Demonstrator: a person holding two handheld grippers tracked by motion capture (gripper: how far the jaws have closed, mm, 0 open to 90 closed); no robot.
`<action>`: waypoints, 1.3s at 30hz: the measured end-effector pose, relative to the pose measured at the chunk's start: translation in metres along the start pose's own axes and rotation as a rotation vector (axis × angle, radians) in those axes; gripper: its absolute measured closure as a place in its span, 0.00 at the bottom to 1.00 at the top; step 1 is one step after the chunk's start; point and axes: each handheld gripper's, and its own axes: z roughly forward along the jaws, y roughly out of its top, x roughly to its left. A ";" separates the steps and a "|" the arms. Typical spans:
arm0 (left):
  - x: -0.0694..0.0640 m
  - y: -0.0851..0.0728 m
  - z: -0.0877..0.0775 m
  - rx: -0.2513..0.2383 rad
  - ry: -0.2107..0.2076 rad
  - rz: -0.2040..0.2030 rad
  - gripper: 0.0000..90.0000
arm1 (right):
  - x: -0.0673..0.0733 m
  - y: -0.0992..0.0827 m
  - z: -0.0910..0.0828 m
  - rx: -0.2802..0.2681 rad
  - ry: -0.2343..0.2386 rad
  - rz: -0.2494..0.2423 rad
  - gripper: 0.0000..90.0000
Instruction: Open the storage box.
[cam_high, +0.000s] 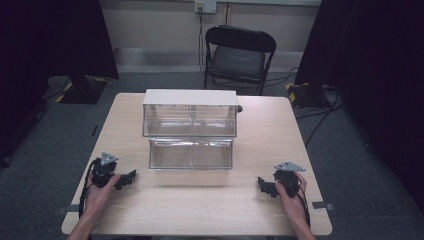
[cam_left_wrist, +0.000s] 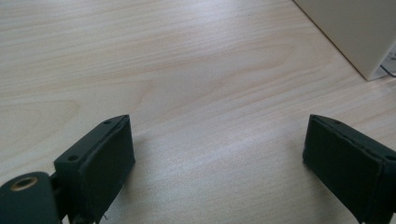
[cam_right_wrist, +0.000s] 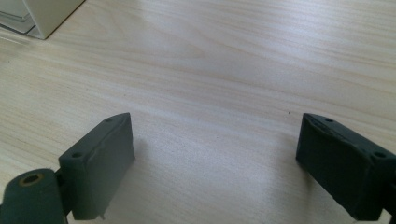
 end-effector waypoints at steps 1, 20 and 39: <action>0.000 0.000 0.000 0.000 -0.002 0.003 0.09 | 0.000 0.000 0.000 0.000 0.000 0.000 0.12; -0.012 0.007 -0.008 -0.042 -0.068 0.015 0.18 | 0.000 0.000 0.000 0.000 0.000 0.000 0.12; -0.040 0.016 -0.017 -0.091 -0.186 0.080 0.18 | 0.000 0.000 0.000 0.000 0.000 0.000 0.12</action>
